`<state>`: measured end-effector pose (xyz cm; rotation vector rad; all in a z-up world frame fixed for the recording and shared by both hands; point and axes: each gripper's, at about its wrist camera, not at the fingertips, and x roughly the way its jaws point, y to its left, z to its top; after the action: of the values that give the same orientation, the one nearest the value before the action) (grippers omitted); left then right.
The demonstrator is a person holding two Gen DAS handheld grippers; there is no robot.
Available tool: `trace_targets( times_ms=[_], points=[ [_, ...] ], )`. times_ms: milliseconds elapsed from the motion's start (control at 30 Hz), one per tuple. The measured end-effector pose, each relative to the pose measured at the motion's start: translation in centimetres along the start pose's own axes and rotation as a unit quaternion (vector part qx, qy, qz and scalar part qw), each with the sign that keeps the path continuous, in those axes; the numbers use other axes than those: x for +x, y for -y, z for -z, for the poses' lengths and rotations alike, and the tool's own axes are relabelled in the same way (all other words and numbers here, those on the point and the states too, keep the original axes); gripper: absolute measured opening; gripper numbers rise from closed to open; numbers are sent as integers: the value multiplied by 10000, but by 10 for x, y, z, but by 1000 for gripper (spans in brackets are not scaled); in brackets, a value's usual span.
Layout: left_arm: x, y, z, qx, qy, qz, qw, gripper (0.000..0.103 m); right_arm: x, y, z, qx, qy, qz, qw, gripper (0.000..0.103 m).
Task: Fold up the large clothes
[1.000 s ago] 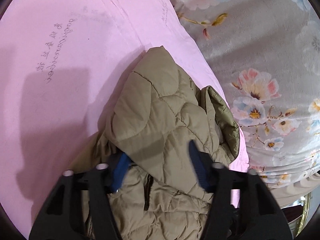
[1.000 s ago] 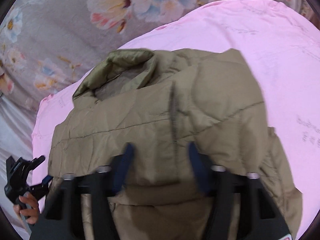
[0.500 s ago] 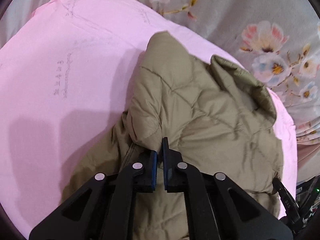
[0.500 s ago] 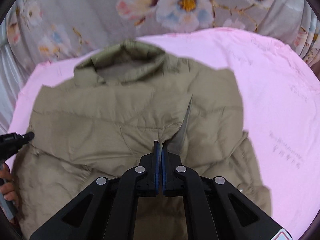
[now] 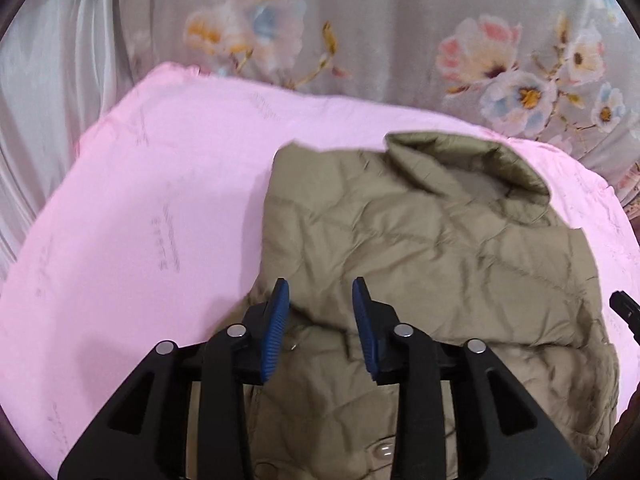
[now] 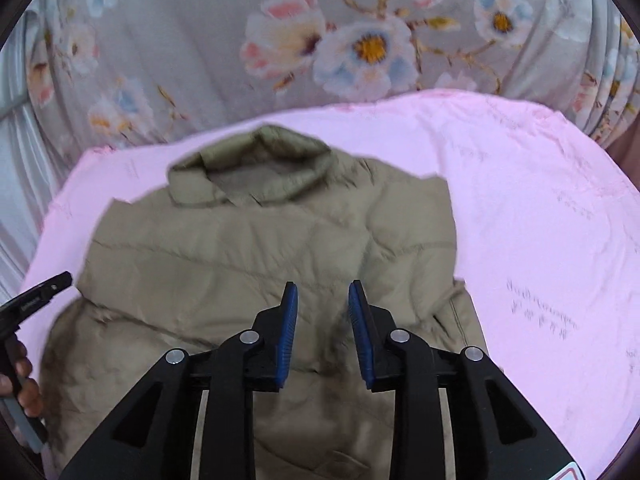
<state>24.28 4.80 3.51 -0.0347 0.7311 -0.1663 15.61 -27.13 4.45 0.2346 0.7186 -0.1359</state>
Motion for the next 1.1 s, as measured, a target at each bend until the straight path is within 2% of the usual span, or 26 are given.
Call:
trace_targets(
  times_ms=[133,233,333,400,500,1100],
  points=[
    [5,40,-23,120,-17,339,9994,32,12,-39,-10,-291,-64,-299,9991,27],
    [30,68,-21,356,-246,213,9988,32,40,-62,-2,-547,-311,-243,9977,27],
    [59,84,-4,546,-516,58,9972,32,68,-69,15,-667,-597,-59,9960,27],
    [68,88,11,686,-366,-63,9970,33,79,-68,28,-689,-593,-65,9958,27],
    [69,95,21,898,-173,-268,9955,33,81,-69,32,-726,-548,-34,9958,27],
    [60,88,34,671,-132,-230,9974,35,76,-63,41,-577,-437,-69,9974,27]
  ],
)
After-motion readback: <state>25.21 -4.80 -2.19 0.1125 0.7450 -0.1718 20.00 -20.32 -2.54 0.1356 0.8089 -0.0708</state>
